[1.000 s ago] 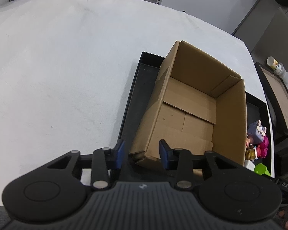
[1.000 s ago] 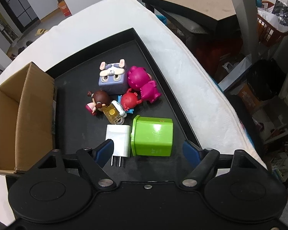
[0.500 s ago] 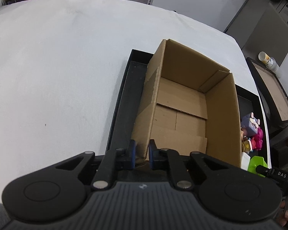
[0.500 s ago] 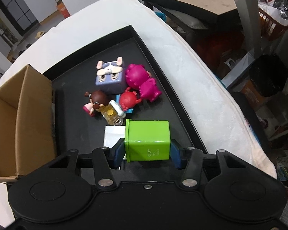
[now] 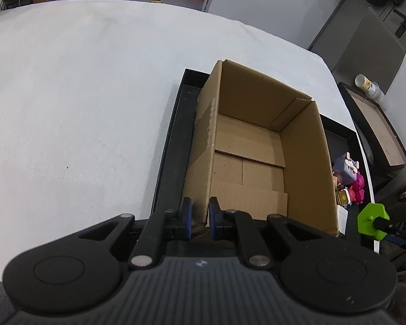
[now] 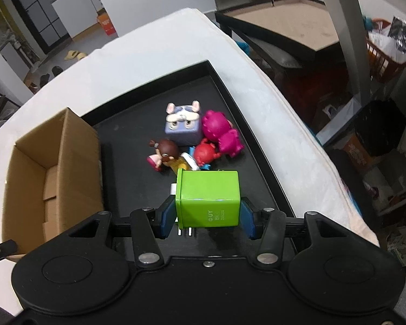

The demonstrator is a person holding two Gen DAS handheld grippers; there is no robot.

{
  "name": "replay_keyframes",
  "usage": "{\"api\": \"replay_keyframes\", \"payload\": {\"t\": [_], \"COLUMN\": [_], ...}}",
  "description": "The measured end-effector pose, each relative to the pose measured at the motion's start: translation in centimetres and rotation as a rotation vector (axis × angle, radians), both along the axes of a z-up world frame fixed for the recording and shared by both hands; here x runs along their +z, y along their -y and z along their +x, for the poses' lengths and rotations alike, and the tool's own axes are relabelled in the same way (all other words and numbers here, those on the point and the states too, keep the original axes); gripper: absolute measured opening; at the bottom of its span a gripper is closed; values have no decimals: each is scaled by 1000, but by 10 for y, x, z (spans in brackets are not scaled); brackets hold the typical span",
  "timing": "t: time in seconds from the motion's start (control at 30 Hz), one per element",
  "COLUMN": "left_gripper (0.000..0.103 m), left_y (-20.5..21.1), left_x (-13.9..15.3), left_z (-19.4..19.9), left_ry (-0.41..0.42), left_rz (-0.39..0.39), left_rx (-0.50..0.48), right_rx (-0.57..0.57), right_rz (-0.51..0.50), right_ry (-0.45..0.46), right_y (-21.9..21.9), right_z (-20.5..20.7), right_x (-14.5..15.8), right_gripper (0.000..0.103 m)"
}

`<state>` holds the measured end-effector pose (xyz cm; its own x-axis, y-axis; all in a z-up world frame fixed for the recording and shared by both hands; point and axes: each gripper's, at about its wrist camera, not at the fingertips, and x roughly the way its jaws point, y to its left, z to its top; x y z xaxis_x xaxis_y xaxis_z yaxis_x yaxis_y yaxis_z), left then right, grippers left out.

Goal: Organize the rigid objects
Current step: 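Carry the green cube with the right gripper over the cardboard box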

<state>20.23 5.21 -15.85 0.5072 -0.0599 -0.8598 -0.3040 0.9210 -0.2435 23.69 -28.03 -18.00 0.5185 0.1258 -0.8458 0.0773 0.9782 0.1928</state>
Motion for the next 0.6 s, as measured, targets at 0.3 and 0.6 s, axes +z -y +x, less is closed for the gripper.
{"api": "replay_keyframes", "payload": {"t": [0.3, 0.6], "left_gripper": [11, 12], "left_y": [-2, -5], "left_x": [-2, -2], "left_z": [-3, -6], "left_ry": [21, 35], "left_rz": [-24, -38], "left_rx": [-7, -16], "right_rx": [22, 91], "right_rz": [43, 46], "right_ry": [39, 100], "right_y": [-18, -56], "right_z": [-6, -10], "right_x": [31, 63], "right_gripper": [48, 48]}}
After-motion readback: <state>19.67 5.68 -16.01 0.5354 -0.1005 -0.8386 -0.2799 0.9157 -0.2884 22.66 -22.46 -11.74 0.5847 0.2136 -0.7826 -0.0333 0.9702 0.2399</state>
